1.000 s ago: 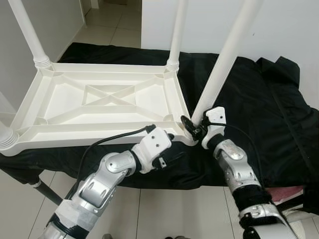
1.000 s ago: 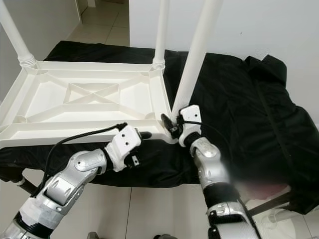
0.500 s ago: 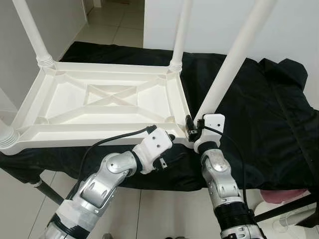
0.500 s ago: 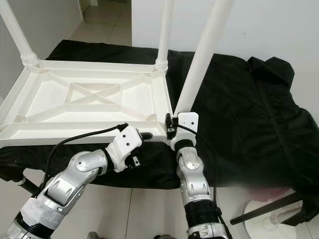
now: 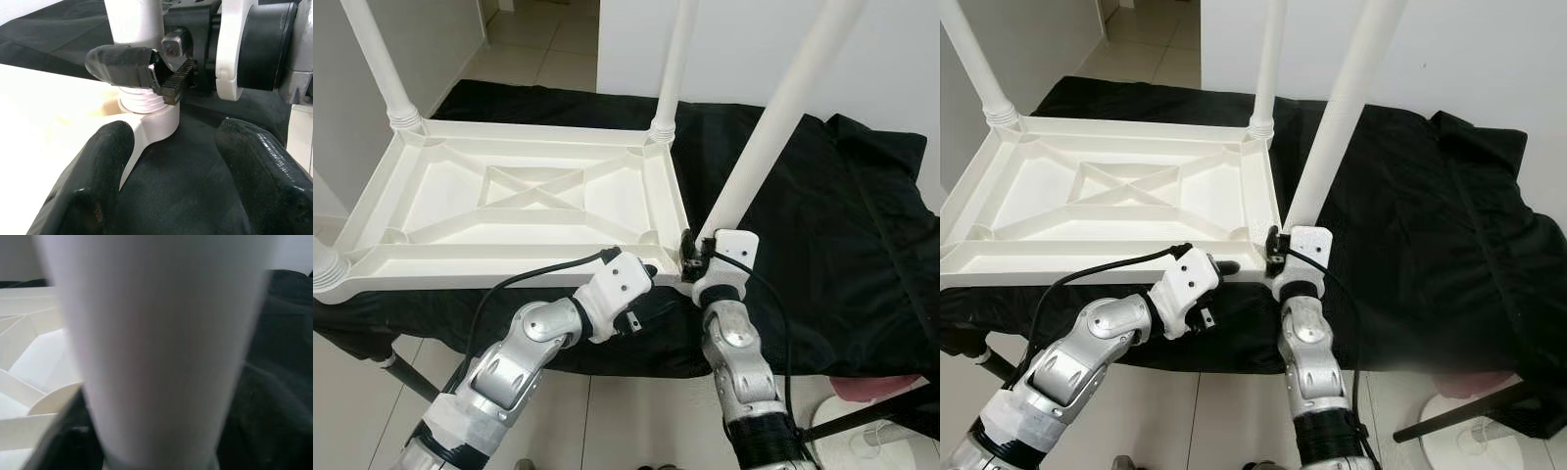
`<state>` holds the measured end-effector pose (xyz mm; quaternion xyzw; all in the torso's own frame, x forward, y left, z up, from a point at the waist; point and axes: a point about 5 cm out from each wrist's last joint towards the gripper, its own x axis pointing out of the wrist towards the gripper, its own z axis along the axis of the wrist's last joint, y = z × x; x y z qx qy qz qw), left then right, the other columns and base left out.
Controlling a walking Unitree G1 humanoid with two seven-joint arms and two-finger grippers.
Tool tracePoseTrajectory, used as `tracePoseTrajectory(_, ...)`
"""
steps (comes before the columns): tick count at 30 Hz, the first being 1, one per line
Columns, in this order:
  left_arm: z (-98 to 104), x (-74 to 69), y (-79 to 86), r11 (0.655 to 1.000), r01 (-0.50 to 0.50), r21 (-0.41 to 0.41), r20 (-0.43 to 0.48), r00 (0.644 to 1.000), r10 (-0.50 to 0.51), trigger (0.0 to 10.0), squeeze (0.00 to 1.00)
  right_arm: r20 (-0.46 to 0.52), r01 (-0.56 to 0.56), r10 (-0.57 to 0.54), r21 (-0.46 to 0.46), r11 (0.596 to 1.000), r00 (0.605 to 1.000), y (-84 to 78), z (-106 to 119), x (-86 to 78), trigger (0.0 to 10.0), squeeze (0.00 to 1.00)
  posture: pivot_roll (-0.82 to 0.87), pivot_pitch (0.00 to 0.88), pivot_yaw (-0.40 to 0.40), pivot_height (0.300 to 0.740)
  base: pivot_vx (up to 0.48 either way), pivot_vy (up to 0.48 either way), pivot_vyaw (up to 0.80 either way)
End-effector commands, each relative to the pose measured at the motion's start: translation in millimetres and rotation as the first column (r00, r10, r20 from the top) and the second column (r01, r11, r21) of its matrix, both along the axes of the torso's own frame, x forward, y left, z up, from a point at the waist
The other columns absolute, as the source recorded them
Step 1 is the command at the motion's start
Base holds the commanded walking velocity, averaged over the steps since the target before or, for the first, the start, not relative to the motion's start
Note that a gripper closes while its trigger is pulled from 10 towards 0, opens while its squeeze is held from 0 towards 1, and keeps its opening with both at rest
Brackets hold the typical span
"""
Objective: Building children table
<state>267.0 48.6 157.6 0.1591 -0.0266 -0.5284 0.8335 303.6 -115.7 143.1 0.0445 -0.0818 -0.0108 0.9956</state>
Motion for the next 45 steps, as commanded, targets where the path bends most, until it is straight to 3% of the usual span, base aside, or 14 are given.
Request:
tracePoseTrajectory(1, -5, -5.0, -2.2, 0.999, 0.044, 0.019, -0.025, 0.999, -0.043, 10.0, 0.00, -0.005, -0.046, 0.046, 0.019, 0.999, 0.999, -1.1, -7, -6.6, 10.0, 1.00, -0.01, 0.093, -0.069, 0.740, 0.000, 0.000, 0.00)
tracePoseTrajectory(9, -5, -4.6, -1.0, 0.999, 0.044, 0.023, -0.024, 0.999, -0.043, 10.0, 0.00, 0.021, -0.162, 0.162, 0.011, 0.987, 0.987, -19.8, -2, -2.8, 10.0, 1.00, -0.01, 0.086, -0.071, 0.740, 0.000, 0.000, 0.00)
tracePoseTrajectory(10, -5, -4.7, -1.3, 0.999, 0.046, 0.023, -0.024, 0.999, -0.045, 10.0, 0.00, 0.021, -0.186, 0.187, -0.022, 0.982, 0.982, -23.7, -2, -1.4, 10.0, 0.00, -0.01, 0.082, -0.070, 0.740, 0.000, 0.000, 0.00)
tracePoseTrajectory(16, -4, -2.9, -2.2, 0.999, 0.049, 0.024, -0.021, 0.999, -0.049, 10.0, 0.00, 0.005, -0.322, 0.324, -0.080, 0.943, 0.946, -26.2, -3, 2.3, 10.0, 0.00, -0.01, 0.072, -0.068, 0.740, 0.000, 0.000, 0.00)
tracePoseTrajectory(24, -4, -2.3, -3.1, 0.998, 0.050, 0.023, -0.018, 0.999, -0.050, 10.0, 0.00, -0.005, -0.407, 0.409, -0.123, 0.905, 0.912, -22.3, -3, 9.4, 10.0, 0.00, 0.00, 0.066, -0.067, 0.740, 0.000, 0.000, 0.00)
tracePoseTrajectory(28, -4, -3.4, -3.0, 0.999, 0.050, 0.021, -0.017, 0.999, -0.049, 10.0, 0.00, -0.022, -0.472, 0.475, -0.161, 0.867, 0.880, -16.9, -3, 15.6, 10.0, 0.00, 0.00, 0.064, -0.065, 0.740, 0.000, 0.000, 0.00)
tracePoseTrajectory(34, -4, -3.1, -2.7, 0.998, 0.056, 0.011, -0.030, 0.998, -0.055, 10.0, 0.00, -0.043, -0.493, 0.495, -0.198, 0.847, 0.868, -17.1, -3, 24.1, 10.0, 0.00, 0.00, 0.054, -0.061, 0.740, 0.000, 0.000, 0.00)
tracePoseTrajectory(35, -3, -3.0, -2.4, 0.998, 0.056, -0.009, -0.050, 0.997, -0.056, 10.0, 1.00, -0.045, -0.495, 0.498, -0.211, 0.843, 0.866, -17.8, -2, 26.6, 10.0, 0.00, 0.00, 0.054, -0.061, 0.740, 0.000, 0.000, 0.00)
tracePoseTrajectory(38, -1, -2.9, -1.7, 0.997, 0.064, -0.037, -0.075, 0.995, -0.067, 10.0, 1.00, -0.050, -0.498, 0.501, -0.229, 0.836, 0.864, -19.4, -1, 30.0, 10.0, 0.00, 0.01, 0.054, -0.061, 0.740, 0.000, 0.000, 0.00)
tracePoseTrajectory(41, -2, -0.7, -1.6, 0.999, 0.042, 0.011, -0.032, 0.999, -0.042, 10.0, 1.00, -0.056, -0.507, 0.509, -0.232, 0.830, 0.859, -21.1, 0, 32.3, 10.0, 0.00, 0.01, 0.053, -0.061, 0.740, 0.000, 0.000, 0.00)
tracePoseTrajectory(42, -3, -1.0, -1.8, 0.999, 0.043, 0.025, -0.026, 0.999, -0.042, 10.0, 0.80, -0.059, -0.510, 0.512, -0.233, 0.828, 0.857, -22.1, -1, 32.9, 10.0, 0.00, 0.01, 0.053, -0.063, 0.740, 0.000, 0.000, 0.00)
tracePoseTrajectory(43, -4, -1.8, -2.1, 0.998, 0.048, 0.028, -0.027, 0.998, -0.048, 10.0, 0.00, -0.065, -0.517, 0.518, -0.238, 0.822, 0.853, -23.0, -2, 33.0, 10.0, 0.00, 0.01, 0.053, -0.063, 0.740, 0.000, 0.000, 0.00)
tracePoseTrajectory(45, -4, -2.7, -2.2, 0.998, 0.054, 0.026, -0.031, 0.998, -0.053, 10.0, 0.00, -0.067, -0.522, 0.523, -0.242, 0.818, 0.850, -23.9, -3, 33.2, 10.0, 0.00, 0.01, 0.054, -0.062, 0.740, 0.000, 0.000, 0.00)
